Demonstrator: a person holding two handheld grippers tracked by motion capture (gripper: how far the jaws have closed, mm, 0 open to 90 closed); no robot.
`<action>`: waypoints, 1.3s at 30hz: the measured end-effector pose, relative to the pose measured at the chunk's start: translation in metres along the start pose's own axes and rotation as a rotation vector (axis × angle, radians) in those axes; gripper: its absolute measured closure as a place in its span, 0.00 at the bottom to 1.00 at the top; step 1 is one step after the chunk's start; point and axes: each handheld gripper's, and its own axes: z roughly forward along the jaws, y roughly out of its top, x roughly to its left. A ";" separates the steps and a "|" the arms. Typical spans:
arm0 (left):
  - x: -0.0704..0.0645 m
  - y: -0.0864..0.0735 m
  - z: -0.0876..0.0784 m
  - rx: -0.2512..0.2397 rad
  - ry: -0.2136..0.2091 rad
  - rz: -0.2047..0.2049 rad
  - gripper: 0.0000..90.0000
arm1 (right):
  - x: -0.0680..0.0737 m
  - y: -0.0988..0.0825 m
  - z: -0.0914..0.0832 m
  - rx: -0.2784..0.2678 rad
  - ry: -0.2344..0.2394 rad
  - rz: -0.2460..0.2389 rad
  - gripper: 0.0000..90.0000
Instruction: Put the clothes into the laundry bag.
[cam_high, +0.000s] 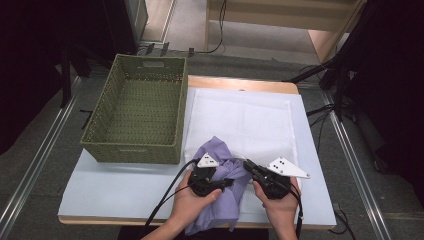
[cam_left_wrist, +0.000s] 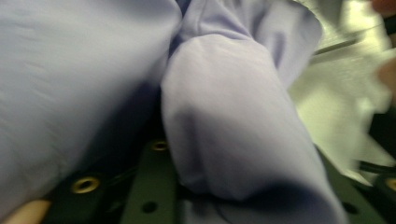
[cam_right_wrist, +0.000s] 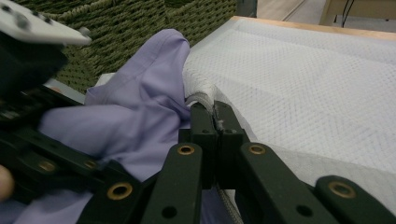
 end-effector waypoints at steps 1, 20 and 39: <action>-0.002 0.000 0.000 -0.011 -0.004 0.016 0.66 | 0.000 -0.001 0.000 0.004 -0.002 -0.003 1.00; 0.032 0.013 -0.069 -0.165 0.123 -0.037 0.22 | -0.003 -0.009 0.007 0.042 -0.009 0.007 1.00; 0.024 0.012 -0.067 -0.191 -0.056 -0.032 0.80 | -0.006 -0.010 0.009 0.048 -0.022 0.017 1.00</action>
